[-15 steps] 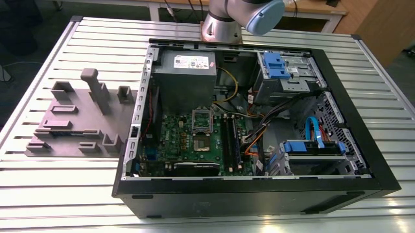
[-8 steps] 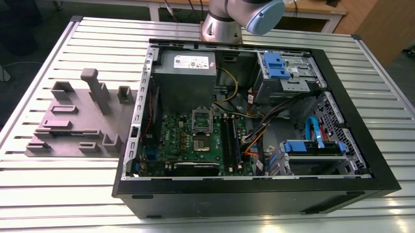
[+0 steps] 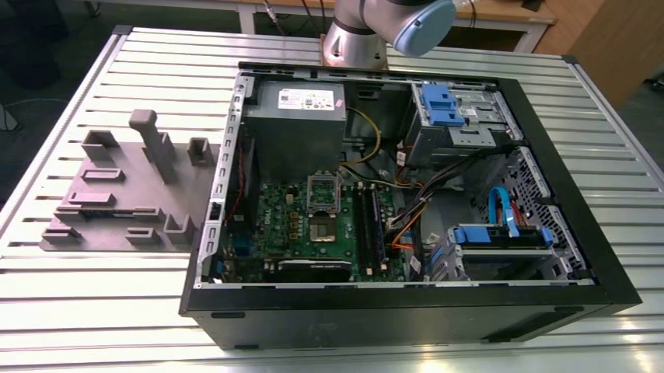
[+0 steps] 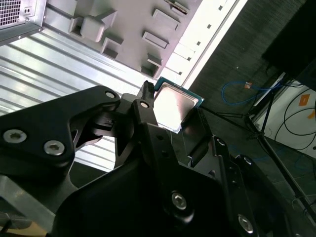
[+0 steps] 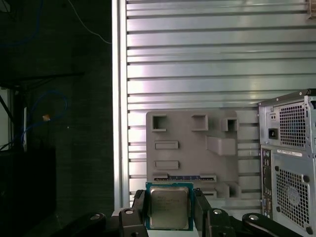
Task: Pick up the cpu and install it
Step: 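Pick up the cpu and move it towards the insertion slot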
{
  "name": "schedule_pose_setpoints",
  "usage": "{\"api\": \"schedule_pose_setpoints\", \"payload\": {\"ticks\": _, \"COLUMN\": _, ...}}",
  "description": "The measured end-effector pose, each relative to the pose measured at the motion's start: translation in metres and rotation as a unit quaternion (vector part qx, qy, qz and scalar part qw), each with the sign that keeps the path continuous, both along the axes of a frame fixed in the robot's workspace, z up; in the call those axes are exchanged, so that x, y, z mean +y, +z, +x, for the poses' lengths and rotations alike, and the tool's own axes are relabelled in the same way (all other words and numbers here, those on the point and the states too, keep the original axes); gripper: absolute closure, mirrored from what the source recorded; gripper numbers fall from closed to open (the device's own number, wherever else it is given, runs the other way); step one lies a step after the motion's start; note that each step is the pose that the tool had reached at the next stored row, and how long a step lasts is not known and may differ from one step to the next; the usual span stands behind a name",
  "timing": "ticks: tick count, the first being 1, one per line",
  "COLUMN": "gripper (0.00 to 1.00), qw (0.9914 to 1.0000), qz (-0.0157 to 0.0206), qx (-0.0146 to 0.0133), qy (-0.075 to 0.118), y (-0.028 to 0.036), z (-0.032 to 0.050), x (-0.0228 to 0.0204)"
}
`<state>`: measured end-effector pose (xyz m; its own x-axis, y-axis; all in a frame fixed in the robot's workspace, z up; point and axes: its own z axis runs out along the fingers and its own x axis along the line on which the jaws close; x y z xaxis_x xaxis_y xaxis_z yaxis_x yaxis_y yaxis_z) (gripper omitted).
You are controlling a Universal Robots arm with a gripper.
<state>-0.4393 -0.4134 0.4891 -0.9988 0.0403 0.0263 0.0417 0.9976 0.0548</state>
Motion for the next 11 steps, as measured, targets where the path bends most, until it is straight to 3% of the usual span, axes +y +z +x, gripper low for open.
{"api": "schedule_pose_setpoints", "payload": {"ticks": 11, "gripper": 0.53, "qw": 1.0, "qz": 0.0001, "qx": 0.0, "qy": 0.0, "y": 0.0024, "z": 0.0, "x": 0.0}}
